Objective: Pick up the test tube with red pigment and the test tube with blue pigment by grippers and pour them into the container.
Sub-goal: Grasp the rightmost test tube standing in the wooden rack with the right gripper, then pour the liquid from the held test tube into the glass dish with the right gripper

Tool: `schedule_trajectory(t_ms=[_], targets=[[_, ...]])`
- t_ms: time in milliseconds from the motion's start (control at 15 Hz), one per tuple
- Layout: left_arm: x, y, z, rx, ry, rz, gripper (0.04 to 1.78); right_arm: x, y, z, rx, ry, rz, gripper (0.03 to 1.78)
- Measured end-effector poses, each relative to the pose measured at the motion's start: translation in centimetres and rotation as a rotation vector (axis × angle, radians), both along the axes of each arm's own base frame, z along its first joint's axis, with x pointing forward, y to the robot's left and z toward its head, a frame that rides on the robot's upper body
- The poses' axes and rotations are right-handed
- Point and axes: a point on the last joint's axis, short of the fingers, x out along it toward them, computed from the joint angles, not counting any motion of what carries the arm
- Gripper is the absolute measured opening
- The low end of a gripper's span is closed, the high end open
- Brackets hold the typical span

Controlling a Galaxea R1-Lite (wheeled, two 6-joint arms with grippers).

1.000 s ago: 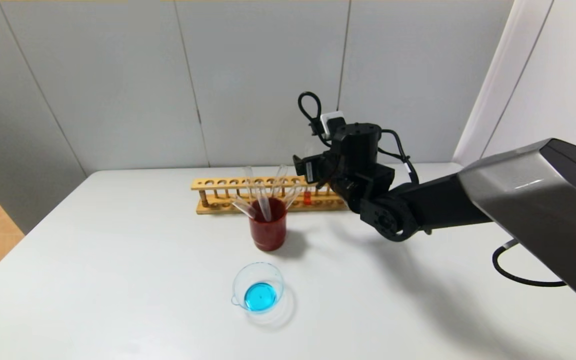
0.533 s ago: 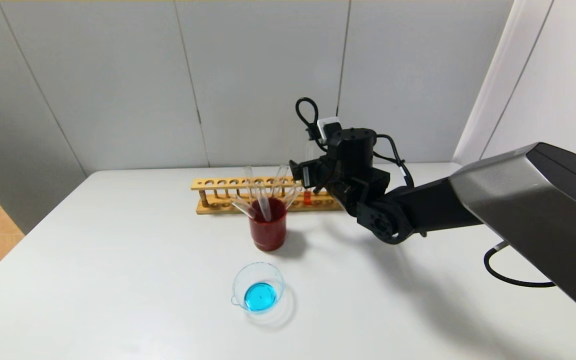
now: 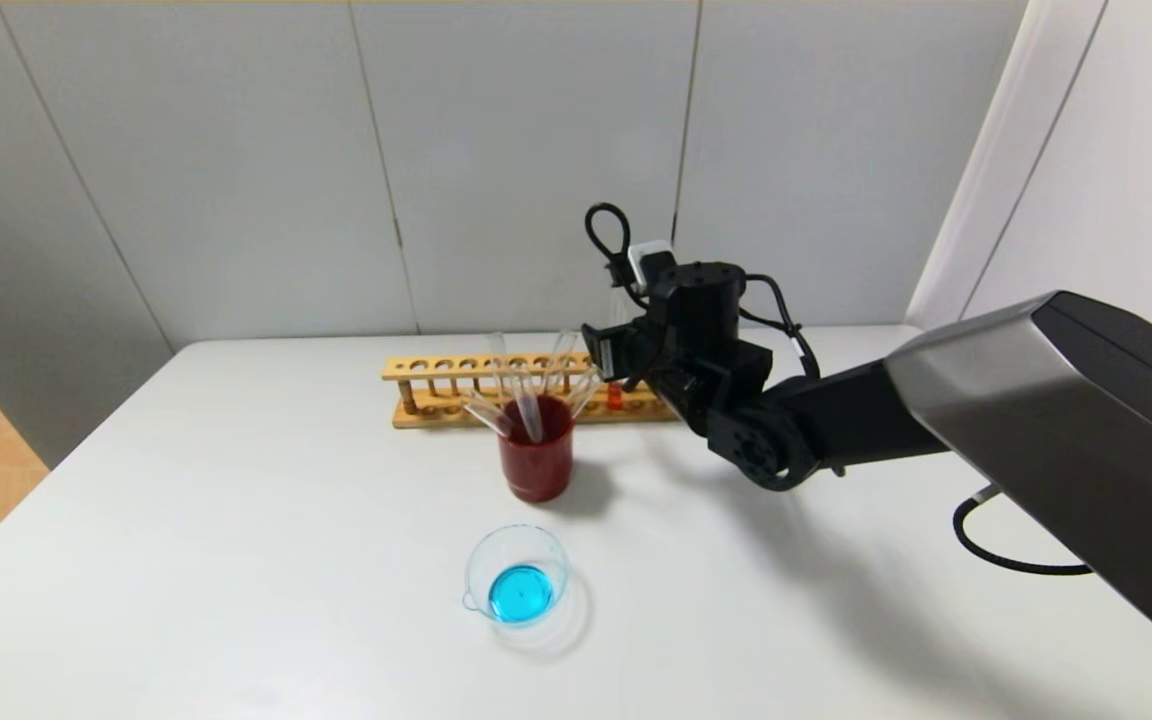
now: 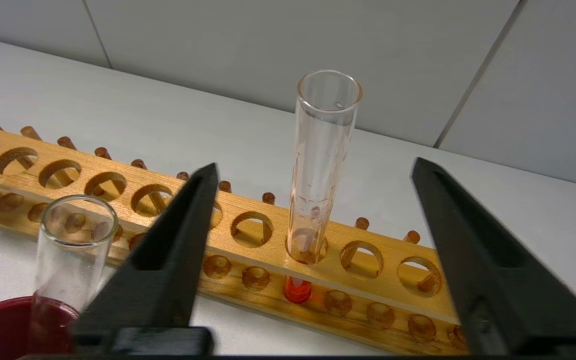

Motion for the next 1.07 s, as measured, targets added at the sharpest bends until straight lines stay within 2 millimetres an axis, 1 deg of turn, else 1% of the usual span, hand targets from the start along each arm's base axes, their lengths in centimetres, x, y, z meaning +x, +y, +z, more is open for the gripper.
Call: schedule_trajectory(t_ms=[67,133,267,333,400,467,1067], targets=[[0.0,0.0,0.0,0.0,0.0,0.0,1.71,0.07,0.05,-0.09,0.0,0.0,0.001,1.1],[0.0,0.0,0.0,0.0,0.0,0.0,1.71,0.18,0.12,-0.17,0.0,0.0,0.0,0.88],[0.0,0.0,0.0,0.0,0.0,0.0,1.71,0.28,0.22,-0.29,0.001,0.0,0.002,0.55],[0.0,0.0,0.0,0.0,0.0,0.0,1.71,0.31,0.27,-0.29,0.001,-0.001,0.003,0.4],[0.0,0.0,0.0,0.0,0.0,0.0,1.71,0.31,0.31,-0.3,0.002,-0.001,0.003,0.3],[0.0,0.0,0.0,0.0,0.0,0.0,1.71,0.31,0.33,-0.29,0.002,-0.002,0.003,0.27],[0.0,0.0,0.0,0.0,0.0,0.0,1.71,0.27,0.33,-0.19,-0.013,0.01,-0.004,0.26]])
